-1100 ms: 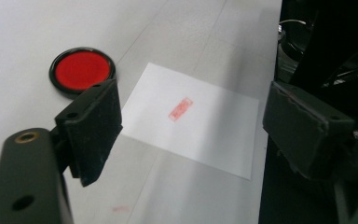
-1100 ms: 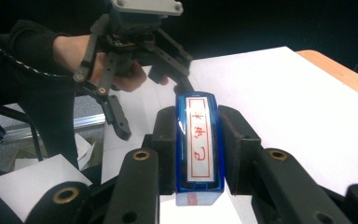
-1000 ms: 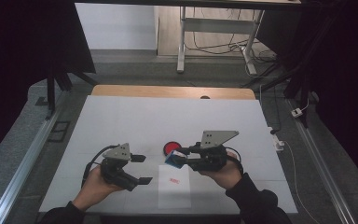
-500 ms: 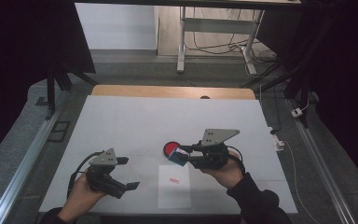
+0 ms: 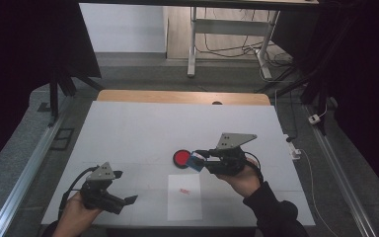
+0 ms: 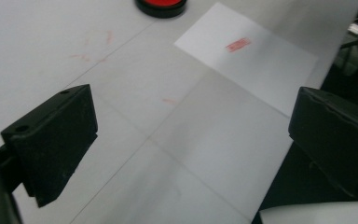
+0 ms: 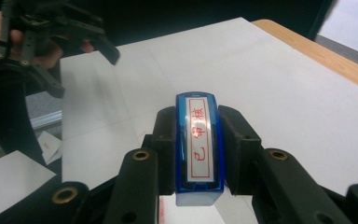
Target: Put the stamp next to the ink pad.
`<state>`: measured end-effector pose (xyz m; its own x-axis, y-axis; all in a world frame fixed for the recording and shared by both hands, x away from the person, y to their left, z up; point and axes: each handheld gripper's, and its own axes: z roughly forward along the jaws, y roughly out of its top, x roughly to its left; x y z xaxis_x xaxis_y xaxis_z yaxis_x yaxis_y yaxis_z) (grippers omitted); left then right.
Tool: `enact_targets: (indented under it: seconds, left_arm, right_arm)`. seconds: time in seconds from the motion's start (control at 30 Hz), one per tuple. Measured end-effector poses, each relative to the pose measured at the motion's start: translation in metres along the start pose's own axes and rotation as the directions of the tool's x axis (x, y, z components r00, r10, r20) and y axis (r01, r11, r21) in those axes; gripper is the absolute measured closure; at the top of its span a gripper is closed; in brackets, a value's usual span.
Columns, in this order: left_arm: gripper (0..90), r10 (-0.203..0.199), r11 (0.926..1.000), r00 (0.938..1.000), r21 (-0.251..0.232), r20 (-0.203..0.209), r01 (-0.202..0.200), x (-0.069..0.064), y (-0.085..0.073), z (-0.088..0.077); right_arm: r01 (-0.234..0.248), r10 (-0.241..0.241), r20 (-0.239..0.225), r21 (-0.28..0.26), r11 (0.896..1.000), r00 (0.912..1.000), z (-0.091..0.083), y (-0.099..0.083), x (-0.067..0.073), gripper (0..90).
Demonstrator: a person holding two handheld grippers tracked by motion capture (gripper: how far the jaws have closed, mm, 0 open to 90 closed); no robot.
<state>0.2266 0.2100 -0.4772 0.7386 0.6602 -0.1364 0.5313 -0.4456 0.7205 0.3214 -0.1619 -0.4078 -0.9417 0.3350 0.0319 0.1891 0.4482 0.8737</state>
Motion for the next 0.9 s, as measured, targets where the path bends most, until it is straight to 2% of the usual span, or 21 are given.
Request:
enact_targets:
  seconds: [0.13,0.27,0.4,0.9]
  left_arm:
    - [1.2,-0.009,1.0000,0.9998,0.000,-0.020,0.009,0.001,-0.007,-0.005]
    - [0.0,-0.034,0.9993,0.9990,-0.015,-0.029,0.034,0.002,-0.012,-0.010]
    - [0.0,-0.054,0.9985,0.9979,-0.007,-0.035,0.054,0.004,-0.018,-0.013]
    - [0.0,-0.064,0.9979,0.9937,-0.017,-0.092,0.063,0.004,-0.028,-0.023]
  right_arm:
    - [-0.009,0.009,0.026,0.013,1.000,0.9996,-0.001,-0.003,-0.005,69.4]
    - [-0.020,0.019,0.056,0.022,1.000,0.9982,-0.003,-0.006,-0.011,69.4]
    - [-0.031,0.028,0.083,0.033,0.999,0.9961,-0.004,-0.009,-0.016,69.4]
    - [-0.059,0.042,0.186,0.085,0.995,0.9817,-0.009,-0.026,-0.038,69.3]
